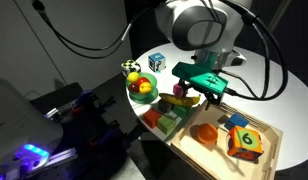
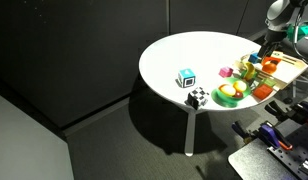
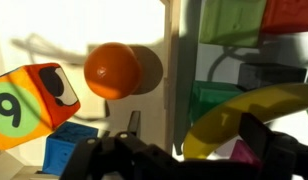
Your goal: Put the blue block in the crate
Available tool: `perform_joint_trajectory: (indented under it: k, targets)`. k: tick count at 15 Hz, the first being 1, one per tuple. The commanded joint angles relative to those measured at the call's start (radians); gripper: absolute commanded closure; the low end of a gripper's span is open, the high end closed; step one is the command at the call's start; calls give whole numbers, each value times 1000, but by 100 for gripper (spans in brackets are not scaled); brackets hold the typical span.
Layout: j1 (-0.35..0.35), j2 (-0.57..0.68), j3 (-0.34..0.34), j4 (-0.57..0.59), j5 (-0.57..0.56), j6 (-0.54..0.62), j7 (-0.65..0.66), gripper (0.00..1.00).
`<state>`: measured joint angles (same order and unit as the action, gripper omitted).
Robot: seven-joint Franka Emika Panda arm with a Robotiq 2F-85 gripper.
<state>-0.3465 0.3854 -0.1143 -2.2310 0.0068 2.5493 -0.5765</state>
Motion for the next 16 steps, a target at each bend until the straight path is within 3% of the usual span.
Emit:
perform_joint_trajectory:
  k: [1, 6, 16]
  targets:
    - [-6, -101, 16, -101, 7, -31, -27, 0]
    - [18, -197, 6, -200, 13, -75, -1, 0]
    - [82, -414, -25, -422, 47, -17, 82, 0]
